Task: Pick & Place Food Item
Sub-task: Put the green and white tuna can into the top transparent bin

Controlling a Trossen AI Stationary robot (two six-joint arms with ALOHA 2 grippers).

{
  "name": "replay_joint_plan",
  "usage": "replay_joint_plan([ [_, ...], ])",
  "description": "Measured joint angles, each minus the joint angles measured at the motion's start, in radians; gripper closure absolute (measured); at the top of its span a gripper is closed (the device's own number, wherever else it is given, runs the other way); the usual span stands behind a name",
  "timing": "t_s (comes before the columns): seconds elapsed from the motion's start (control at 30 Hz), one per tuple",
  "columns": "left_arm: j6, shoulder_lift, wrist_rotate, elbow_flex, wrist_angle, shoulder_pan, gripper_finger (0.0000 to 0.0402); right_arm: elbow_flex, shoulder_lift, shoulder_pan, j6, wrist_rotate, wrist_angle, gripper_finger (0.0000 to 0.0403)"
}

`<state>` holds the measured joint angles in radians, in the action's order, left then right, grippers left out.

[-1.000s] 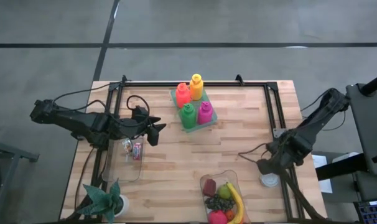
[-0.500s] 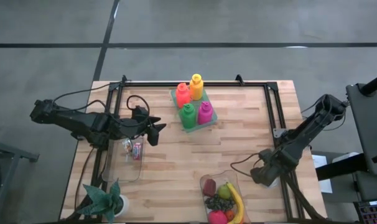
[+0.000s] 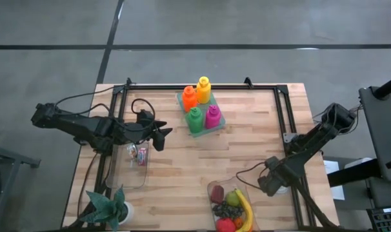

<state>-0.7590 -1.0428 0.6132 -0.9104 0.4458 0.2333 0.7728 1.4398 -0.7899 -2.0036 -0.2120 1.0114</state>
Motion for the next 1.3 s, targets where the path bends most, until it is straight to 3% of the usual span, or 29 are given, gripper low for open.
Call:
replay_joint_plan([
  [0.3,0.001,0.000,0.000,0.000,0.001,0.000,0.0185,0.000,0.051,0.003,0.026,0.049,-0.017,0.0269],
  [0.4,0.001,0.000,0.000,0.000,0.001,0.000,0.0185,-0.002,0.029,0.012,0.027,0.129,-0.023,0.0269],
  [0.6,0.001,0.000,0.000,0.000,0.001,0.000,0.0185,-0.012,-0.008,0.035,0.023,0.394,-0.014,0.0269],
  [0.87,0.000,0.000,0.000,0.000,0.001,0.000,0.0185,-0.089,-0.019,0.133,0.056,0.440,-0.104,0.0268],
  [0.97,0.000,0.000,0.000,0.000,0.001,0.000,0.0185,-0.101,-0.020,0.177,0.106,0.471,-0.142,0.0268],
  [1.17,0.000,0.000,0.000,0.000,0.001,0.000,0.0185,-0.089,-0.022,0.290,0.264,0.632,-0.208,0.0268],
  [1.3,0.000,0.000,0.000,0.000,0.001,0.000,0.0185,-0.092,-0.018,0.396,0.420,0.635,-0.317,0.0268],
])
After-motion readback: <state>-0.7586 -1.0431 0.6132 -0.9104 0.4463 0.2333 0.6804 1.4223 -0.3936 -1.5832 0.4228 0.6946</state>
